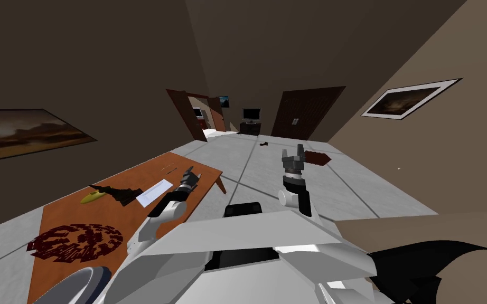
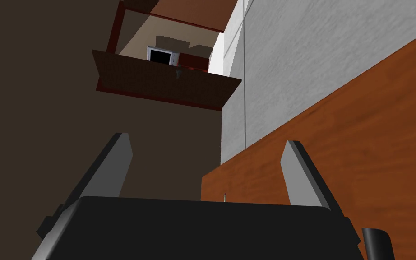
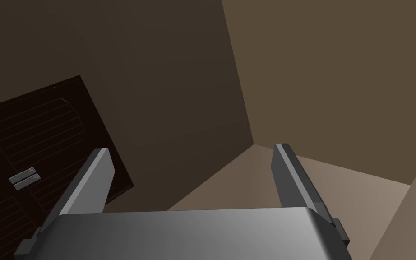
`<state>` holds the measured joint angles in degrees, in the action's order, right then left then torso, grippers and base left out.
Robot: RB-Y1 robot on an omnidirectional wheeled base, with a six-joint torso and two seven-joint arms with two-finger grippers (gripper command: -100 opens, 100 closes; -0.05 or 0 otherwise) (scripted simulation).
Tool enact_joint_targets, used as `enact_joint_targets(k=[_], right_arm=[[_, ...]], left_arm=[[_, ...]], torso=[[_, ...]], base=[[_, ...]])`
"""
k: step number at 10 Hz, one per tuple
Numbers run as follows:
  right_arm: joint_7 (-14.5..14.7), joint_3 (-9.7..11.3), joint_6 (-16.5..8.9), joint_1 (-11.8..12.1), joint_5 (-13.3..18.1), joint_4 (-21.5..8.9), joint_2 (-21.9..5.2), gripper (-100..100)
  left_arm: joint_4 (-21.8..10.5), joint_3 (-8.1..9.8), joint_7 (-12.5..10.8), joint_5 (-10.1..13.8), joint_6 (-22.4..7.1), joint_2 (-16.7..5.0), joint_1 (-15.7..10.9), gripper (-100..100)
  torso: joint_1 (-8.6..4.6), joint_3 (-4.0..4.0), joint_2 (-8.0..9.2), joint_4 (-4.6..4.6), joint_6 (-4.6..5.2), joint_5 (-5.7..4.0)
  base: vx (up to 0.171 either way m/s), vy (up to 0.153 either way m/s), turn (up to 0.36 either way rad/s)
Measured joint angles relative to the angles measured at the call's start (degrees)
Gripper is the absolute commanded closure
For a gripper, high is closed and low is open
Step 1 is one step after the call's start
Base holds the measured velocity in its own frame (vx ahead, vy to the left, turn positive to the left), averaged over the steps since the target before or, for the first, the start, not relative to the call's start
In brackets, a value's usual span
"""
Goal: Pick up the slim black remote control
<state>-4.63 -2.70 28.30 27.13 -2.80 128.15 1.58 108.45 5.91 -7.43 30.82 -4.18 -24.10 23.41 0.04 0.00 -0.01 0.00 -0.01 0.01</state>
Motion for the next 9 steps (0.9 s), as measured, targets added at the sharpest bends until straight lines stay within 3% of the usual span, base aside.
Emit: enact_joint_targets(k=[4, 7, 9], right_arm=[[0.00, -0.01, 0.00, 0.01, 0.00, 0.00, 0.00, 0], [0.00, 0.00, 0.00, 0.01, 0.00, 0.00, 0.00, 0], [0.00, 0.00, 0.00, 0.01, 0.00, 0.00, 0.00, 0]], left_arm=[[-6.44, 0.58, -2.35, 5.69, -5.45, -3.45, -2.16, -100], [-10.35, 0.64, -3.79, 10.30, -9.09, -6.03, -2.03, -100], [-13.68, 0.59, -4.39, 12.37, -11.41, -6.43, -2.86, -100]], torso=[[0.03, -0.03, -0.05, -0.01, -0.04, 0.01], [0.02, -0.04, -0.07, -0.02, -0.02, 0.00], [0.01, -0.05, -0.09, -0.02, -0.02, 0.01]], base=[[0.011, 0.004, -0.120], [0.017, 0.005, -0.075], [0.026, 0.006, -0.070]])
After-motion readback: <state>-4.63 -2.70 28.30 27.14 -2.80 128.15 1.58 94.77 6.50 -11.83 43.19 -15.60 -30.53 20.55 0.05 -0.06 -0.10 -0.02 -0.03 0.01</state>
